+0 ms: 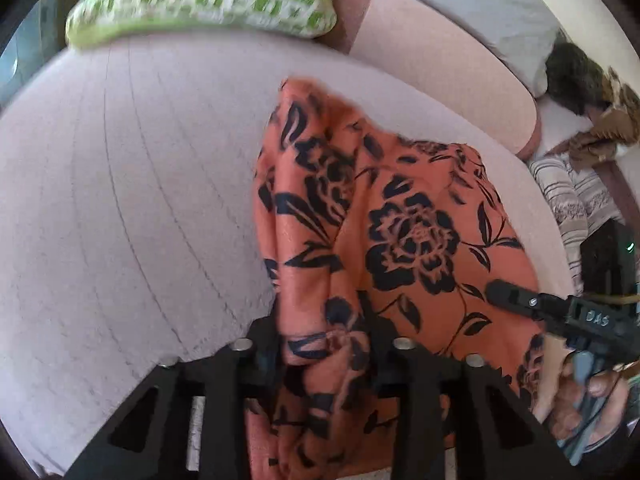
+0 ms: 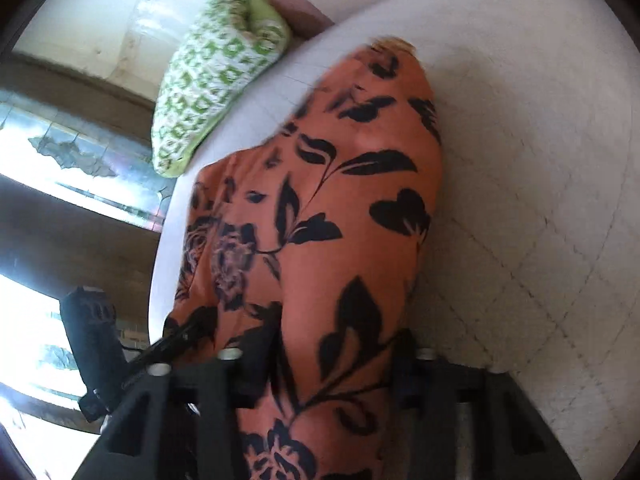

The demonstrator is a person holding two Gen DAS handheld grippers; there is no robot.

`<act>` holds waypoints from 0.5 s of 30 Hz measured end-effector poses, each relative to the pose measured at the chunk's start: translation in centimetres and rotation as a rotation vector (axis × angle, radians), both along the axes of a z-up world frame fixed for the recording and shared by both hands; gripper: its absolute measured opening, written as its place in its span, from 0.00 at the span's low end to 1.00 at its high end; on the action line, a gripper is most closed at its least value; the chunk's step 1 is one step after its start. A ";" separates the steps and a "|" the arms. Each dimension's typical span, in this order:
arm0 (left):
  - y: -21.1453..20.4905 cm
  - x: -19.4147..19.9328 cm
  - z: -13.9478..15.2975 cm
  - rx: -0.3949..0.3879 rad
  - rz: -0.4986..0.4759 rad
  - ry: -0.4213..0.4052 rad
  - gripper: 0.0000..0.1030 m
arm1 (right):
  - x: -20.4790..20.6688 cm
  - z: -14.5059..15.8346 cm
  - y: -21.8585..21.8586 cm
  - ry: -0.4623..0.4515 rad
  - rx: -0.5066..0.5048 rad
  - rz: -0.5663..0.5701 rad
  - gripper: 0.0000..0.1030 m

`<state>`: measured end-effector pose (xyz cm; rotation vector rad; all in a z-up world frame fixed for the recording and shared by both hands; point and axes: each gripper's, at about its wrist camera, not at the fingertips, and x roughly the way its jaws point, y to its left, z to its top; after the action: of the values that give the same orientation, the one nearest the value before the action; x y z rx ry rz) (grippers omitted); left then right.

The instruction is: Fold small clothes

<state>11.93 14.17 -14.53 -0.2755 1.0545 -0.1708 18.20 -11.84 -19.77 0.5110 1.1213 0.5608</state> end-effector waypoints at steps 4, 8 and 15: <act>-2.5 -0.5 4.2 0.002 -0.034 -0.147 0.25 | -0.1 5.0 -0.5 -0.139 -0.047 0.031 0.36; -6.4 0.9 9.1 -0.019 -0.069 -0.295 0.25 | 0.7 10.5 -4.8 -0.269 -0.066 0.028 0.36; -13.2 6.4 3.6 0.046 -0.136 -0.229 0.67 | 4.1 6.1 -13.6 -0.231 -0.099 -0.139 0.57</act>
<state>18.36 0.97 -10.97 -0.1383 0.8482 -0.2933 22.33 -25.48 -13.63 0.4229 0.8818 0.4288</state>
